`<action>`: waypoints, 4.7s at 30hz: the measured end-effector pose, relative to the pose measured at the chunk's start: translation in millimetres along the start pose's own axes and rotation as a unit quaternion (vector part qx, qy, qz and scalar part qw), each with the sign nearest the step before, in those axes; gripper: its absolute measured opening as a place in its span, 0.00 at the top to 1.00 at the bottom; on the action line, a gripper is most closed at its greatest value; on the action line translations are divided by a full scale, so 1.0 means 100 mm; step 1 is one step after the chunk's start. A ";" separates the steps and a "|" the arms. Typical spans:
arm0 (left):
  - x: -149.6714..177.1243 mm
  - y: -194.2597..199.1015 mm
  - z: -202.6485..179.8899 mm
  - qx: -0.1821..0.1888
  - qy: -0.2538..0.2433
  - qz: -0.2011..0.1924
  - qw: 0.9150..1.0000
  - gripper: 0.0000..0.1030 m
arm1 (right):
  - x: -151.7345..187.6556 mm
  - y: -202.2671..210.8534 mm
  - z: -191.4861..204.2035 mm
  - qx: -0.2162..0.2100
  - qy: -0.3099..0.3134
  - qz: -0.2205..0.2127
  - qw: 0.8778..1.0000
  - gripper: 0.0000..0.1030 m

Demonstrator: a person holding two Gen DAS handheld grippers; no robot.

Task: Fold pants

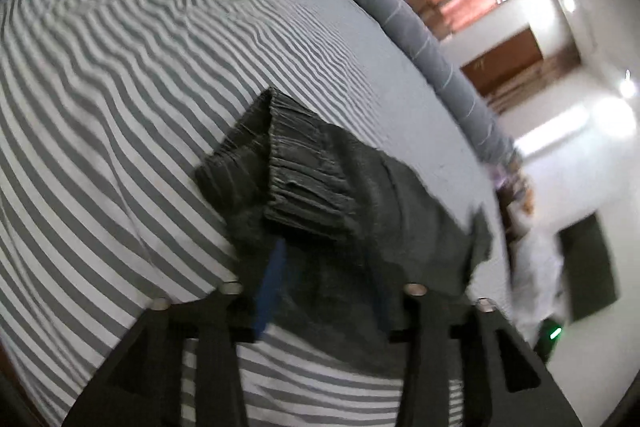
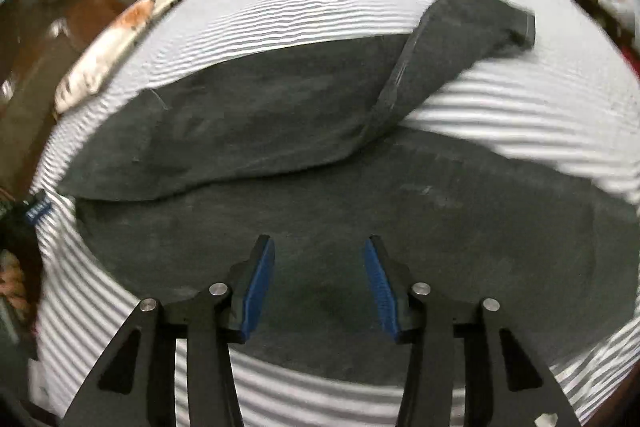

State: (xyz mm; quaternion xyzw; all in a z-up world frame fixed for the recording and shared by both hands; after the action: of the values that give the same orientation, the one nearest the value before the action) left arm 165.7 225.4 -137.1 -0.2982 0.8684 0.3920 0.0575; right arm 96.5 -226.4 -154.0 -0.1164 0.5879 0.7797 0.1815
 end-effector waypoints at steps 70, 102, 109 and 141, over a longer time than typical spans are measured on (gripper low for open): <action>-0.67 -0.38 -0.21 -0.030 0.010 -0.012 0.999 0.86 | -1.19 -0.61 -0.63 0.269 -0.080 -0.016 0.960 0.97; -0.45 -0.33 0.24 -0.093 -0.075 0.062 0.991 0.86 | 0.29 0.26 -0.15 0.249 -0.045 -0.028 0.967 0.98; -0.21 -0.27 0.24 -0.101 -0.092 0.088 0.987 0.87 | 0.31 0.29 -0.29 0.260 -0.060 -0.026 0.963 0.98; 0.79 -0.31 -1.68 -0.088 -0.331 0.077 0.936 0.78 | 0.51 0.40 -1.16 0.058 -0.181 0.015 0.982 0.52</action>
State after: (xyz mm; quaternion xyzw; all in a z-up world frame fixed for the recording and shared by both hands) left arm 141.4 52.2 -67.8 -0.0876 0.7825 0.5468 0.2845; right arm 29.3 -340.1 -171.8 0.0464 0.5915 0.7548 0.2798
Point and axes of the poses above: each gripper's, at about its wrist camera, not at the fingertips, and y roughly against the way its jaws point, z to its left, x to its underside, the point moved 5 cm from there along -y, roughly the way its jaws point, and after that the axes turned 2 degrees about z, right-handed, at the moved point
